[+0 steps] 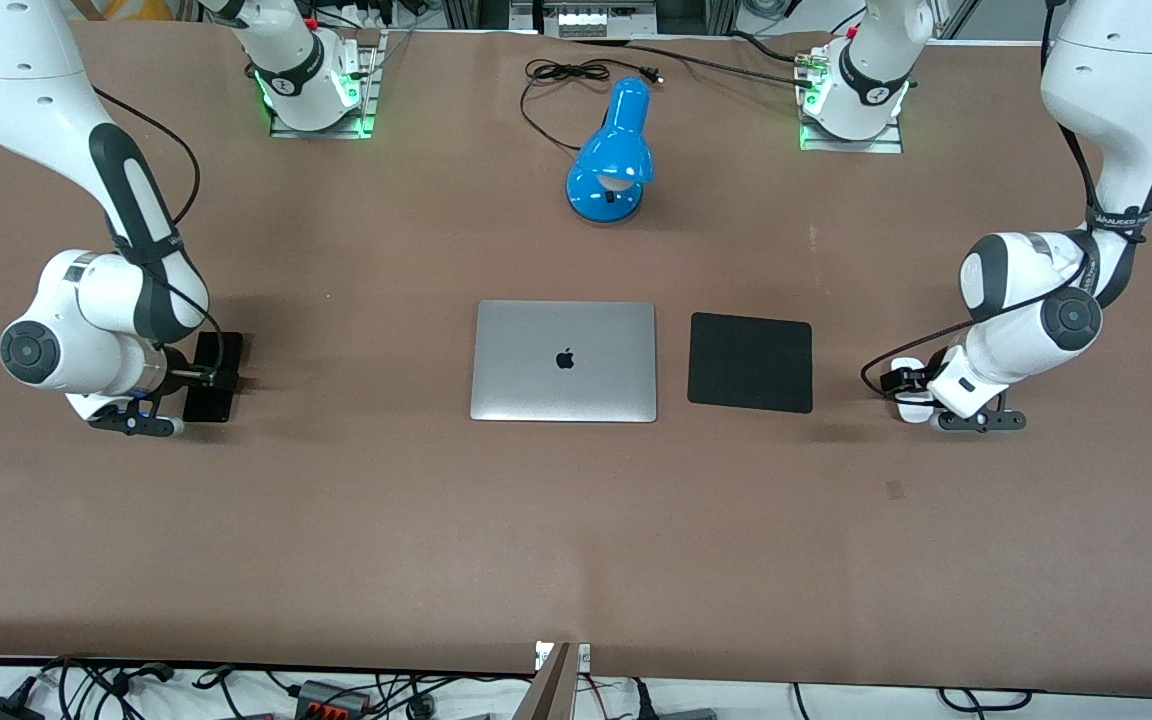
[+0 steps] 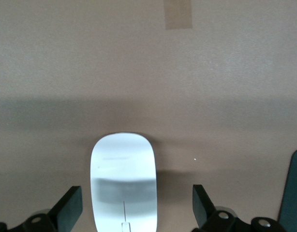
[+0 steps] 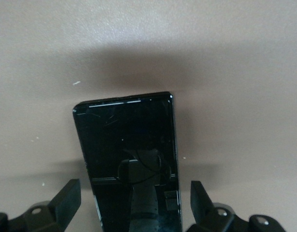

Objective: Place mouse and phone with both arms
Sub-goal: 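Close the right gripper on the phone while the left gripper grasps the mouse, then carry the phone beside the laptop while the left gripper sets mouse on pad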

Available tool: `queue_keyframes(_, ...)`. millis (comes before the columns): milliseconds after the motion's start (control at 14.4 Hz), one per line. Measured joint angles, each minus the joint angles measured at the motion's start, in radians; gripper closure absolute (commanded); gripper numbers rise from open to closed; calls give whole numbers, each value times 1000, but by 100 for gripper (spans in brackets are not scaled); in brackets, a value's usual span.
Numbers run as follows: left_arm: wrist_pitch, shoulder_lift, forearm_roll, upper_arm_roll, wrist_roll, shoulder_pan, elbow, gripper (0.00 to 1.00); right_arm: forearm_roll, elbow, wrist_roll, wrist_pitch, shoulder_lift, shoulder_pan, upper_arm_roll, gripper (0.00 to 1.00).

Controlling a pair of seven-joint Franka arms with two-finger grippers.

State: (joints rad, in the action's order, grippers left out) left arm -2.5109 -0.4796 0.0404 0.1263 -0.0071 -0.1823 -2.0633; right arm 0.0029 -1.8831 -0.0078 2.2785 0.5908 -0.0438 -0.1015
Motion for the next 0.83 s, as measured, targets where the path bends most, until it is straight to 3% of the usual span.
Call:
queue_keyframes(139, -25, -19, 0, -1, 1, -4, -2, 3, 0, 0, 0, 0, 7, -1, 0, 0)
queue_keyframes(278, -50, -42, 1, -3, 3, -15, -2, 43, 0, 0, 0, 0, 12, -1, 0, 0)
queue_keyframes(417, -59, -52, 1, -3, 9, -23, -2, 57, 0, 0, 0, 0, 16, -1, 0, 0)
queue_keyframes(765, -62, -48, 1, 3, 11, -24, 4, 60, 0, -3, 0, 0, 19, -2, 0, 0)
queue_keyframes(834, -60, -40, 1, 10, 11, -23, 7, 60, 0, -5, 0, 0, 20, -2, 0, 13)
